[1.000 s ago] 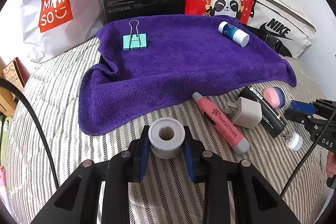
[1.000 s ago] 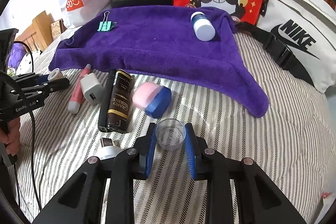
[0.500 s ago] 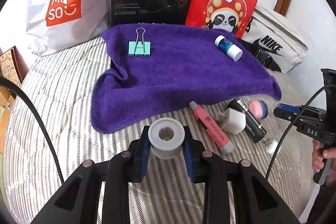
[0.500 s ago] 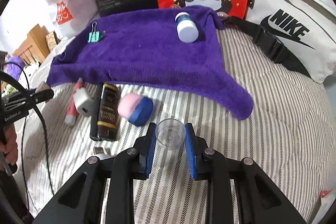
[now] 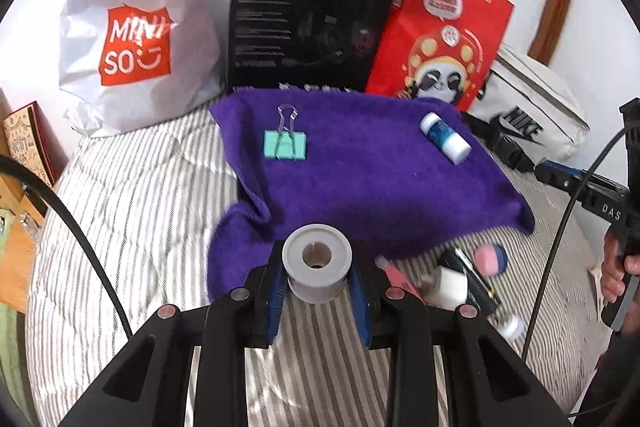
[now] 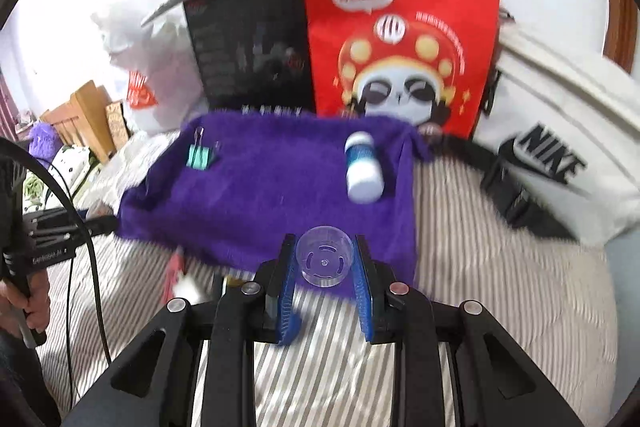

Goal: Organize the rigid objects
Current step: 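Set the clear cup beside the bottle with the right tool while the left tool carries the tape roll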

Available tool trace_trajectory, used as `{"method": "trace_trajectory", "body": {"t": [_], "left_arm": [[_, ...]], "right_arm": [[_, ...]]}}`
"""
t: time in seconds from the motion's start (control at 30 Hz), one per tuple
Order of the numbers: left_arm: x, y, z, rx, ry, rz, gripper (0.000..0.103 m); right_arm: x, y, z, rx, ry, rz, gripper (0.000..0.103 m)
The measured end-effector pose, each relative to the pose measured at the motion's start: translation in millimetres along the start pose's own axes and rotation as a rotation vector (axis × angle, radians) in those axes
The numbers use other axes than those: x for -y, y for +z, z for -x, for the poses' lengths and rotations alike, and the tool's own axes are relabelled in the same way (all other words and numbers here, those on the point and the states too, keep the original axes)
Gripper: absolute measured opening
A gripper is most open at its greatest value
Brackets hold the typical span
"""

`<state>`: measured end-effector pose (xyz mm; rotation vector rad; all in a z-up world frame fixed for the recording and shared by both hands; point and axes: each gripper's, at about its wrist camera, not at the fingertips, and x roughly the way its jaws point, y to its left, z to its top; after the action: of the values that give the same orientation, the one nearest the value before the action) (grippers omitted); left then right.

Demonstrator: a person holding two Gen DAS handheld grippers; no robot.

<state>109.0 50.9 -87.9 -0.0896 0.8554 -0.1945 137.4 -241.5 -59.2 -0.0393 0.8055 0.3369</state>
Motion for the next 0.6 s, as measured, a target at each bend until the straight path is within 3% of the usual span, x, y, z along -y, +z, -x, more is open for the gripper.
{"method": "trace_trajectory", "body": {"t": [0.33, 0.6], "left_arm": [[-7, 35, -23, 0.010, 0.007, 0.020, 0.028], [-18, 47, -44, 0.017, -0.014, 0.039, 0.028]], "right_arm": [[26, 41, -35, 0.002, -0.034, -0.061, 0.027], [28, 35, -76, -0.055, -0.036, -0.056, 0.027]]}}
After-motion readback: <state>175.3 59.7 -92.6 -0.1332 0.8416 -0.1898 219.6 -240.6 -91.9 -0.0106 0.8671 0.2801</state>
